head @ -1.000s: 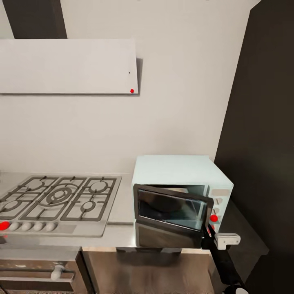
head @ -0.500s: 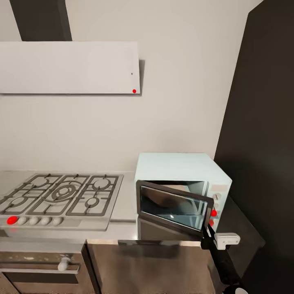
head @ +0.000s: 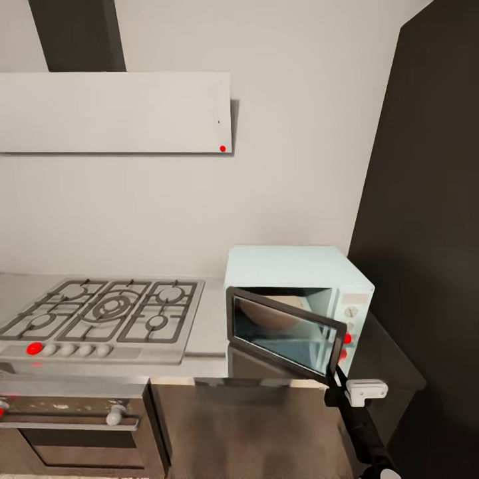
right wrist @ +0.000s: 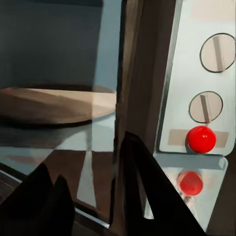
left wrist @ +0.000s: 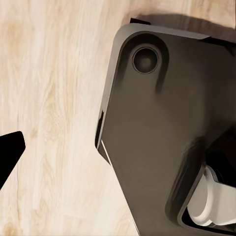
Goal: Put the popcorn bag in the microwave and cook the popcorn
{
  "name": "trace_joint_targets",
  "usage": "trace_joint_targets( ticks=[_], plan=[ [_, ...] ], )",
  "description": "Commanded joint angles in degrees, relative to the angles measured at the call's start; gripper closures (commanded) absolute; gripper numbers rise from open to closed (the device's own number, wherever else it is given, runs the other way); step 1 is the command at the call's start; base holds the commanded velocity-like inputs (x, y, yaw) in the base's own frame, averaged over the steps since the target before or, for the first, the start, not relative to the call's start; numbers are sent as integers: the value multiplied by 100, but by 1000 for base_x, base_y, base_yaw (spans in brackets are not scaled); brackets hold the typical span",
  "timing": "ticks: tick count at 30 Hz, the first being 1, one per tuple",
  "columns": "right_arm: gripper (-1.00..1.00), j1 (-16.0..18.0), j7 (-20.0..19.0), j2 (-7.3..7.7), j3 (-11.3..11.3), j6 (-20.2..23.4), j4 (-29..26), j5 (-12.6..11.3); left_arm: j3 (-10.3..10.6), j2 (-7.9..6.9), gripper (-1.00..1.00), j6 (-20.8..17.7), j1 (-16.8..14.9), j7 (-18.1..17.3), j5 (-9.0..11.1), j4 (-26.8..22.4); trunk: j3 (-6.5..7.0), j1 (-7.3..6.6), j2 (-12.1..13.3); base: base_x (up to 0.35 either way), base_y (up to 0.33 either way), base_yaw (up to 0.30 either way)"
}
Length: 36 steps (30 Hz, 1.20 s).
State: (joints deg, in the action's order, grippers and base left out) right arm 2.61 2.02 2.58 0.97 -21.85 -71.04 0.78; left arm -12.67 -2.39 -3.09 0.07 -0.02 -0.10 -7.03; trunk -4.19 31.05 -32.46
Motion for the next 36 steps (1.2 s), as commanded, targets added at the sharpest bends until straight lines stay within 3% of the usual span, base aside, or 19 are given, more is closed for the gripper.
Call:
trace_joint_targets(
  ticks=[1, 21, 22, 36],
  plan=[
    [100, 3, -52, 6, -320, -21, 11, -104, -25, 2, -100, -33, 2, -3, 1, -18, -12, 0, -9, -127, 0, 0],
    [100, 3, -52, 6, -317, -20, 11, -95, -25, 2, -100, -33, 2, -5, 1, -20, -12, 0, -9, -40, 0, 0],
    [-100, 3, -52, 6, -317, -21, 11, -95, -25, 2, -100, -33, 2, -5, 1, -20, -12, 0, -9, 0, 0, 0],
    [-100, 3, -68, 6, -317, -21, 11, -95, -15, 1, -100, -33, 2, -7, 1, -18, -12, 0, -9, -78, -24, 0]
  ],
)
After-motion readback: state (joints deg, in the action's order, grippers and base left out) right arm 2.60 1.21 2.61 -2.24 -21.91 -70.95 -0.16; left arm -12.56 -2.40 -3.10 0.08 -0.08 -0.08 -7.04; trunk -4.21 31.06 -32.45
